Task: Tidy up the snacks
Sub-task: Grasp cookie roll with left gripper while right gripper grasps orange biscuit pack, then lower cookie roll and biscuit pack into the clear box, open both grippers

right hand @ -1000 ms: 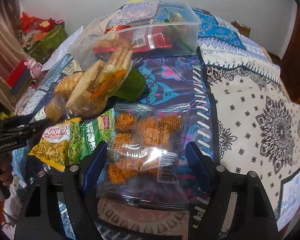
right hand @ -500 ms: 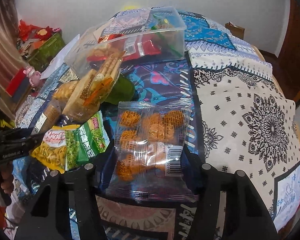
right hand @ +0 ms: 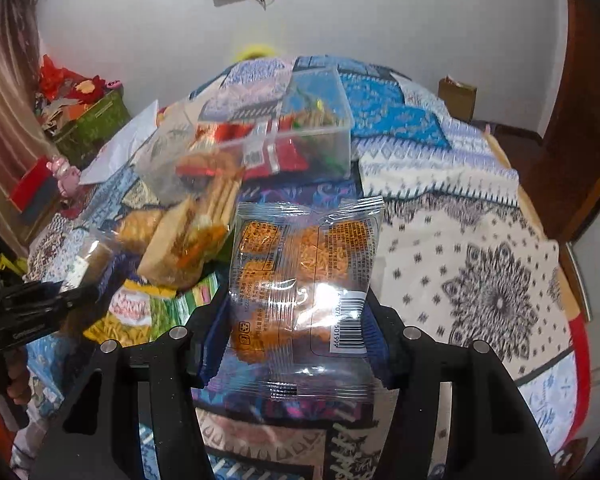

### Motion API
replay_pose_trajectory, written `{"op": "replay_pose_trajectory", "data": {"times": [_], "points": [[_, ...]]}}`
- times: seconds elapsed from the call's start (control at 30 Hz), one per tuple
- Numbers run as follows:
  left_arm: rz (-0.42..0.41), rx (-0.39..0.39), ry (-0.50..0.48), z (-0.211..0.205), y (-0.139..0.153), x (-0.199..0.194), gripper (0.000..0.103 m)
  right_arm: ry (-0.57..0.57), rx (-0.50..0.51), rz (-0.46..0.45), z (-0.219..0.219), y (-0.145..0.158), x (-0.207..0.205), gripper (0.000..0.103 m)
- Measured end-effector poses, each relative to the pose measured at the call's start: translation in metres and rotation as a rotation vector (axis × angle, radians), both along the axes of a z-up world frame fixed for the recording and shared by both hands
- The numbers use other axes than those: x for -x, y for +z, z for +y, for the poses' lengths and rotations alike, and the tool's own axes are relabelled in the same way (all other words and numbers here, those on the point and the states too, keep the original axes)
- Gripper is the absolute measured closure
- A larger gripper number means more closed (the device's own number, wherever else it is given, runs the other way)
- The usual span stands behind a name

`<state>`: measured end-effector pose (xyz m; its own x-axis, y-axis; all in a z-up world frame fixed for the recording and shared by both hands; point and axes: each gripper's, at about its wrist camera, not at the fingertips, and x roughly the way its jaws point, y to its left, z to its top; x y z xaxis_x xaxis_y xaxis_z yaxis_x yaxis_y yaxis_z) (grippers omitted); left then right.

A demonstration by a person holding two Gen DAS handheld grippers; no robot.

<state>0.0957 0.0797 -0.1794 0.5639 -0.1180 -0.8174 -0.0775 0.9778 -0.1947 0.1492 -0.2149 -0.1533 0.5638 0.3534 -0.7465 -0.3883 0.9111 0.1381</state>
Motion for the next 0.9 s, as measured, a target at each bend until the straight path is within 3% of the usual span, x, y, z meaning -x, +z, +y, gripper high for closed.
{"op": "replay_pose_trajectory", "data": {"times": [0.47,0.9], "points": [[-0.172,0.007,0.016,0.005,0.070,-0.041,0.068,0.029,-0.060,-0.109,0.024,0.042,-0.035,0.048],[-0.225,0.006,0.024,0.007,0.084,-0.114,0.068,0.043,-0.084,-0.149,0.051,0.055,-0.088,0.048]]}}
